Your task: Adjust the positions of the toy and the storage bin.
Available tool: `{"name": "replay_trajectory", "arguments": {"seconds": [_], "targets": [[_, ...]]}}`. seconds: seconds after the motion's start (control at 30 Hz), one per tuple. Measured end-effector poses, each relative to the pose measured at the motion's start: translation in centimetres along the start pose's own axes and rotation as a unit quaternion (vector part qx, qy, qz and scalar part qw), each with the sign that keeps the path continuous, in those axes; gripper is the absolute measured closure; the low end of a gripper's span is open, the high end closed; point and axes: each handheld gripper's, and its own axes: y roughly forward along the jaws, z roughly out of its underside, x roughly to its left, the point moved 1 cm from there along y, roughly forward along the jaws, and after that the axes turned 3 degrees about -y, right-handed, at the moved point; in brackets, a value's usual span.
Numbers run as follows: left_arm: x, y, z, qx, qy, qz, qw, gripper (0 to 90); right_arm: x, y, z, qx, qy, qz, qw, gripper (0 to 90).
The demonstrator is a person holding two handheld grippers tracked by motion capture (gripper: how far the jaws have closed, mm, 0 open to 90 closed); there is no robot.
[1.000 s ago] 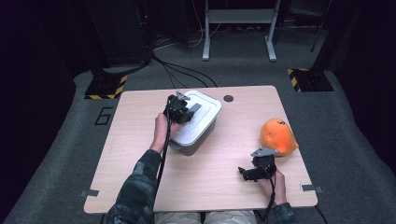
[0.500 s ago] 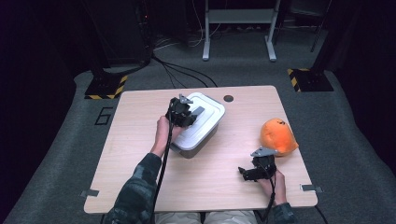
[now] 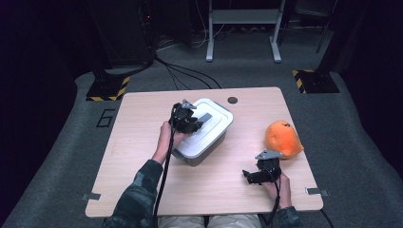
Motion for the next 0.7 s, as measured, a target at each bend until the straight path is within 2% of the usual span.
{"name": "replay_trajectory", "arguments": {"seconds": [0.3, 0.43, 0.7], "targets": [[-0.6, -0.4, 0.5, -0.001, -0.001, 0.018, 0.9998, 66.2, 0.0, 0.0, 0.0, -0.001, 0.000, 0.000, 1.0000, 3.6], [-0.7, -0.6, 0.7, -0.003, -0.007, 0.037, 0.9993, 66.2, 0.0, 0.0, 0.0, 0.000, 0.000, 0.001, 1.0000, 3.6], [-1.6, -0.9, 1.0, -0.002, 0.004, 0.045, 0.9990, 66.3, 0.0, 0.0, 0.0, 0.000, 0.002, 0.001, 1.0000, 3.6]]}}
